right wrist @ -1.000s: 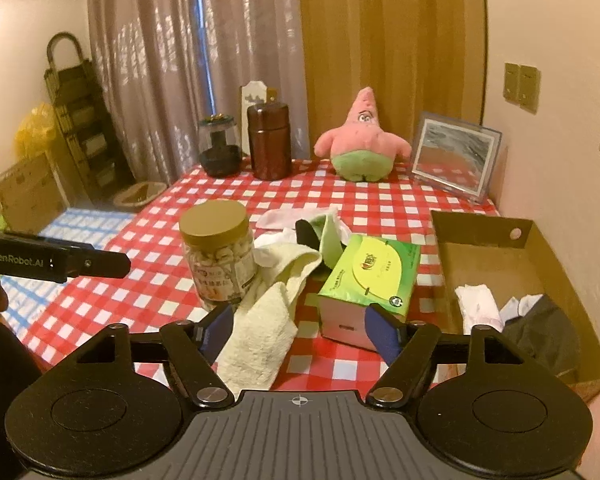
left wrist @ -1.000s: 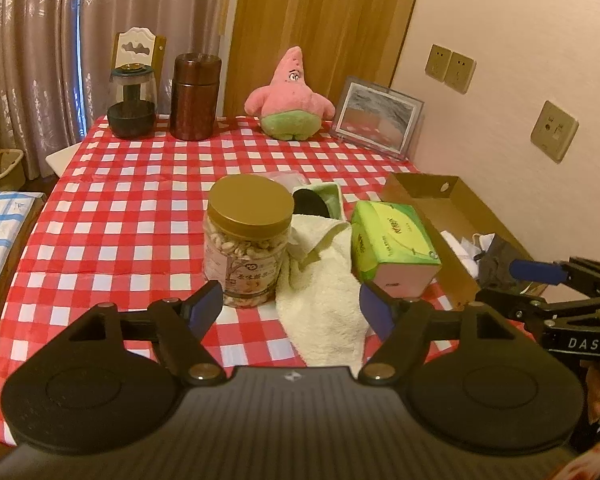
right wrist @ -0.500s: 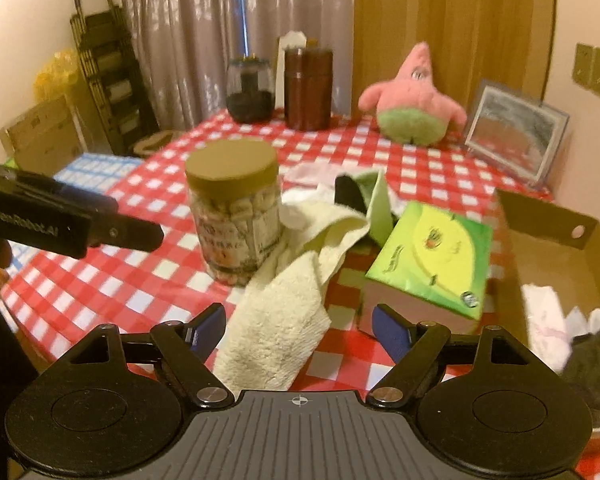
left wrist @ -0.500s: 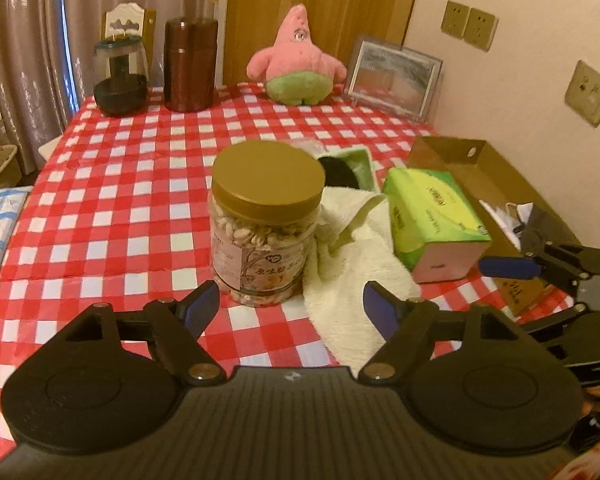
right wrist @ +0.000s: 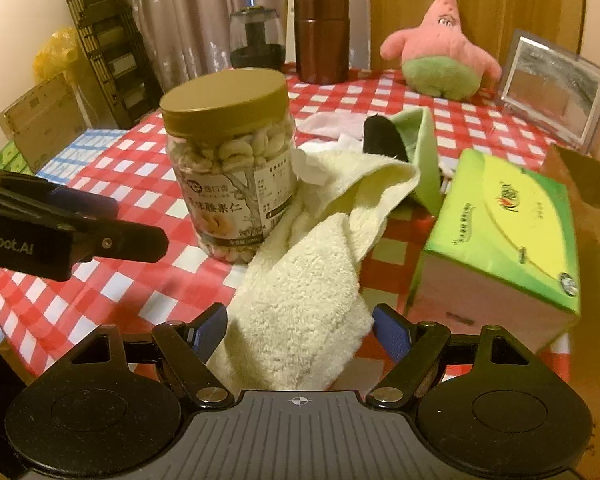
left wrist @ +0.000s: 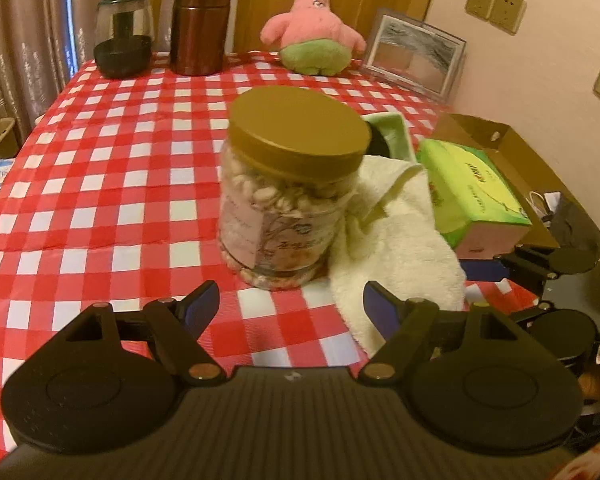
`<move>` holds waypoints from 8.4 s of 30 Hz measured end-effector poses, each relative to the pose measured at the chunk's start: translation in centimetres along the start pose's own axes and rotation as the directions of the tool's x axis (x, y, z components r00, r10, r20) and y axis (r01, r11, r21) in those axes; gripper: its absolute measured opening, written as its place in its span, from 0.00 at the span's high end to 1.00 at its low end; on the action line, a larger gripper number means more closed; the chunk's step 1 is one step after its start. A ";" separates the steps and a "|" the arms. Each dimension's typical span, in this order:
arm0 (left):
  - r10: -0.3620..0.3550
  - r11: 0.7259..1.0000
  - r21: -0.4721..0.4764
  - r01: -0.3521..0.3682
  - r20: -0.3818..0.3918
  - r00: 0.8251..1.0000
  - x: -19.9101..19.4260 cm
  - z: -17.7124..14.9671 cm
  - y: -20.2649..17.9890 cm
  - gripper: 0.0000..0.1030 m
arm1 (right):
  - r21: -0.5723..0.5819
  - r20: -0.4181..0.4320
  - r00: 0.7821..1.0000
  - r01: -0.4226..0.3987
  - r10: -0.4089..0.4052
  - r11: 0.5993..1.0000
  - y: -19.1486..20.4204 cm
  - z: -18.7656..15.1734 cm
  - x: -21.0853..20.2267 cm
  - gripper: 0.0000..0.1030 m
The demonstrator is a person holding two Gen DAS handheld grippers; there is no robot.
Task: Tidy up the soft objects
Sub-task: 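Reach the right gripper to the cream towel and close on it, then lift the cream towel off the table with the right gripper, then grasp the small dark item by the green cloth with the left gripper while the right holds the towel up, then carry the towel and the dark item over the cardboard tray, then open both grippers to drop the towel and dark item into the tray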
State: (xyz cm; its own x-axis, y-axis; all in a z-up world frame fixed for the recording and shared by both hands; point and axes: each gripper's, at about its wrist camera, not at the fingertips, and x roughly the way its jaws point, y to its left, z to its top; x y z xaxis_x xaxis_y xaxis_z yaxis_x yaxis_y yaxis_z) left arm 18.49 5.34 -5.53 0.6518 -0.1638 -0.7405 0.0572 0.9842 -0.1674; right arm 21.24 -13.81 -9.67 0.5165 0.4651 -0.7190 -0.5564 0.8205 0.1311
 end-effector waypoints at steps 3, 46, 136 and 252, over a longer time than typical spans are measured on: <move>-0.011 1.000 -0.011 0.011 -0.002 1.000 0.4 0.0 0.2 0.26 | 0.009 0.009 1.000 0.005 -0.005 1.000 -0.2 0.3 0.9 0.25; -0.032 0.999 0.007 0.032 -0.007 0.999 0.3 -1.2 -0.6 0.25 | -0.264 0.013 1.000 0.027 -0.024 0.964 2.3 -1.7 -2.4 0.66; 0.087 0.165 0.918 0.362 -0.379 0.921 17.4 14.5 -12.7 0.74 | 0.114 0.110 0.963 0.232 -0.245 0.966 -16.7 6.8 -10.1 0.76; -0.288 0.950 0.132 0.282 0.029 0.957 -4.2 3.1 -17.6 0.56 | 0.354 0.232 0.928 0.199 -0.293 0.914 -15.6 0.9 -23.6 0.30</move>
State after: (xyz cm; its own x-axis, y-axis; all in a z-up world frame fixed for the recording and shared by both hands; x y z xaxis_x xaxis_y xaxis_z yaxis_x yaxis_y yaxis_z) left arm 17.09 -11.14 2.50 0.6290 -0.4388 -0.6417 0.3383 0.8977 -0.2823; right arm 18.32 -37.34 5.83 0.7929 0.2685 -0.5470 -0.1747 0.9601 0.2182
